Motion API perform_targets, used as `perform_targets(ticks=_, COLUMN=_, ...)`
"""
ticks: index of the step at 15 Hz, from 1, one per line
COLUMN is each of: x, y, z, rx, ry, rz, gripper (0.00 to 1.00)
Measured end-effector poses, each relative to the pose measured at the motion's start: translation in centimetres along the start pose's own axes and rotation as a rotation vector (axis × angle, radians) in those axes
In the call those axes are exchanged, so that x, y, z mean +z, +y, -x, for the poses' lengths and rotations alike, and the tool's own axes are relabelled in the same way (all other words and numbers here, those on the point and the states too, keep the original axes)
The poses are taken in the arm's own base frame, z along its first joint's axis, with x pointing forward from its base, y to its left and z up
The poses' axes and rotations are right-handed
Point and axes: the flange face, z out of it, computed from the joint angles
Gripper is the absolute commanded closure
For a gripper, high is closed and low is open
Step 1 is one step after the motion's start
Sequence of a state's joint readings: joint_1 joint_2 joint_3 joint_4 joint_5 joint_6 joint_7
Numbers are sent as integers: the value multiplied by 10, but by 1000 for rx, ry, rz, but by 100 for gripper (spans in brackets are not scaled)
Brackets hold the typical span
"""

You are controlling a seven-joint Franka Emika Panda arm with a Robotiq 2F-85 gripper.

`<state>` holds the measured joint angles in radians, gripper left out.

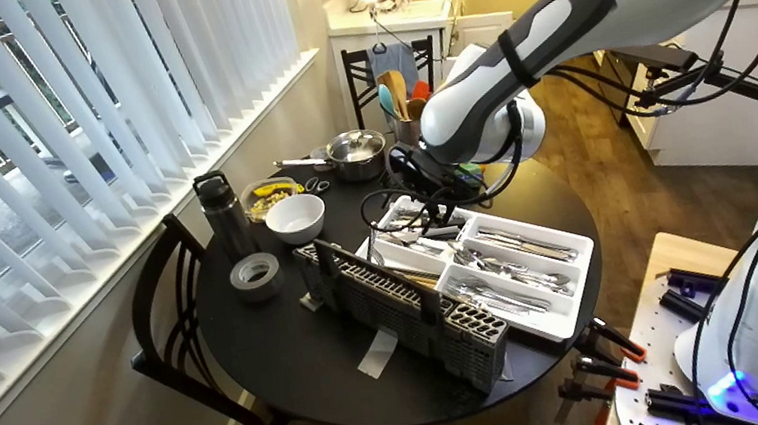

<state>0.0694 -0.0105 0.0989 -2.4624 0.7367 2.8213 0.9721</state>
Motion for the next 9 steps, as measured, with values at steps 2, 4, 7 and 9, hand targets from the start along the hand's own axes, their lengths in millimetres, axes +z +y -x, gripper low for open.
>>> perform_targets(ticks=2, x=-7, y=-12, z=14, rx=74, ry=-37, rz=26, gripper=0)
perform_targets(ticks=4, x=-24, y=-31, z=32, rx=127, ry=-82, rz=24, gripper=0)
perform_targets(ticks=7, x=-53, y=-56, z=47, rx=202, ry=-117, rz=-11, gripper=0)
perform_targets(ticks=9, x=-64, y=-68, z=44, rx=259, ry=-108, rz=-21, gripper=0)
